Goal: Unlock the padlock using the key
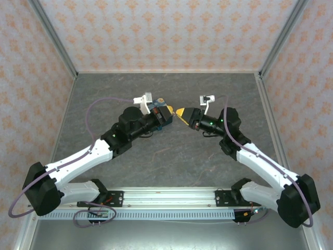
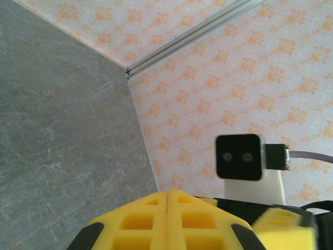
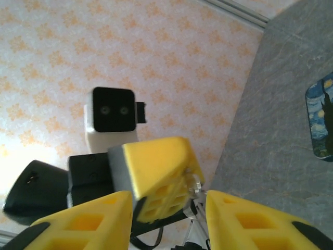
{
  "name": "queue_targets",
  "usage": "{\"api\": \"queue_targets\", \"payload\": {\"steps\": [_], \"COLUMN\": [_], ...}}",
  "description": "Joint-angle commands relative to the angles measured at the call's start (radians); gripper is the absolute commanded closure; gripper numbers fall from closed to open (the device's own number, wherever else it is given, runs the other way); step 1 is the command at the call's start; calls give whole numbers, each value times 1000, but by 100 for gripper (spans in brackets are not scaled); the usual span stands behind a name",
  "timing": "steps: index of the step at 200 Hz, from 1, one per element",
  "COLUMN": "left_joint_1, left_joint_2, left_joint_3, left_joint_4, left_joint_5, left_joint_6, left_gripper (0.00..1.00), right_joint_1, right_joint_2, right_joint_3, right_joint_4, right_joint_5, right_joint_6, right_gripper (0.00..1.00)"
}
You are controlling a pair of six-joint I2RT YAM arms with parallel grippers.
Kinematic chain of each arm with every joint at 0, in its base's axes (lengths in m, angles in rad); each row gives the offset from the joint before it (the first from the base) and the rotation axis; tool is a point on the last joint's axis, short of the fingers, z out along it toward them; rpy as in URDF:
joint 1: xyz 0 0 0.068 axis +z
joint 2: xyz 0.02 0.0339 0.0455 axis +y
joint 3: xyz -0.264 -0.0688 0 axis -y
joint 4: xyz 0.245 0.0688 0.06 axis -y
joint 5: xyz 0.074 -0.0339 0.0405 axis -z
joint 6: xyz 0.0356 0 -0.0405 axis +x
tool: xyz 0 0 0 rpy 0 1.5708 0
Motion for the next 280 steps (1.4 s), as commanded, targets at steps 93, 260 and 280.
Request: {"api": "queue_targets", "payload": {"steps": [93, 260, 280], "left_joint_1": [-8, -16, -15], "left_joint_2": [-13, 6, 6], "left_joint_3": [11, 22, 22], "left_joint_4": [-5, -6, -6], "left_joint_5": [-12, -8, -9], "left_joint_6": [11, 16, 16], "left_gripper": [100, 100, 100], "right_joint_1": [1, 19, 23], "right_joint_2": [17, 84, 91], "right_joint_3": [33, 76, 76], "right_joint_4": [-42, 9, 14], "right_joint_5": [-9, -25, -24], "right_joint_6": [-79, -50, -47], "right_gripper": [58, 71, 73]}}
